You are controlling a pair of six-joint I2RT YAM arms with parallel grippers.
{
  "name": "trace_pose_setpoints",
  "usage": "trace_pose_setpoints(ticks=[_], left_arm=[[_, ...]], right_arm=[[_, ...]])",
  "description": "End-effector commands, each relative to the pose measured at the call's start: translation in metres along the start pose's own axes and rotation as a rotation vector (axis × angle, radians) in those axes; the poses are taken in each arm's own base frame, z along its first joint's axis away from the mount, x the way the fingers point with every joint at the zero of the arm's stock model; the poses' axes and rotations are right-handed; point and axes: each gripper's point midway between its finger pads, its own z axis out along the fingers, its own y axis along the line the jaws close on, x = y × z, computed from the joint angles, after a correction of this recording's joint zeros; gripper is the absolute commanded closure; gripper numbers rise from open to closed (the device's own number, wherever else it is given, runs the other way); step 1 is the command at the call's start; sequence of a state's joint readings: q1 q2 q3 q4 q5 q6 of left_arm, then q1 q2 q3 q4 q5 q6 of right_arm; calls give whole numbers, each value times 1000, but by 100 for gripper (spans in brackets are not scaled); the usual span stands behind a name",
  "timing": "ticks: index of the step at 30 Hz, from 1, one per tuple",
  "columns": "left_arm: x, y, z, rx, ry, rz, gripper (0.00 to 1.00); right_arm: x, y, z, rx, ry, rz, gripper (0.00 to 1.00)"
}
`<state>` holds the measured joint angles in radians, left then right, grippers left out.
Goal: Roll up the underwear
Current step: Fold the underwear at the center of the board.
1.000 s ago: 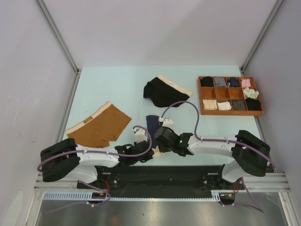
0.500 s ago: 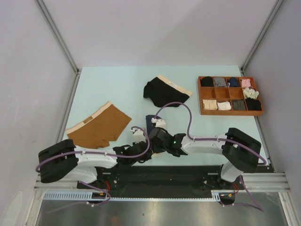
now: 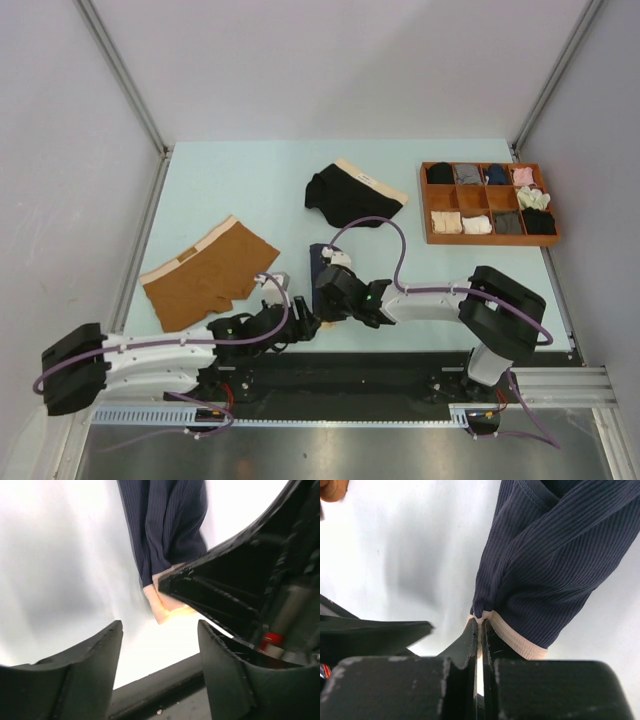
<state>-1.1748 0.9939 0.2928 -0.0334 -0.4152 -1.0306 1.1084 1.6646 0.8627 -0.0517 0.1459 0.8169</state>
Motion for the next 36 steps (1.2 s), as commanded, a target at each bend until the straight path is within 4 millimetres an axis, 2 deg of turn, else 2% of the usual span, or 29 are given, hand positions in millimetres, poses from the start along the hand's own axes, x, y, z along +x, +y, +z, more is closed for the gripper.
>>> trace_pose_setpoints(ticks=[1,2,9,11,14,24,28,30,34,35,36], left_arm=[[-20,18,-7,-53,-60,-40,32],[-30,21,-4,-62,-80,-61,32],[-55,27,10,-82,-121,-73,32],[-65,19,14,-63,-139,-71,32],[-70,9,22,-24,-148,-72,31],[-73,-7,37,36,-153,-83,32],[-64,-9,48,42,-108,-75,31],[-55,-3,56,17,-76,-66,32],[-47,0,64,4,-51,-62,45],[-43,2,67,3,-42,-60,58],[-41,3,68,2,-36,-57,64]], right_arm=[[16,-5,7,13,54,6,98],[17,-5,7,11,54,9,99],[18,-8,4,9,52,14,98],[19,-8,4,8,50,15,98],[20,-9,3,11,51,11,99],[23,-11,2,23,54,4,99],[22,-9,1,21,49,-1,99],[21,-9,0,22,45,-5,99],[19,-7,-3,18,35,-16,98],[18,-4,-5,8,33,-27,91],[17,-1,-7,0,33,-33,86]])
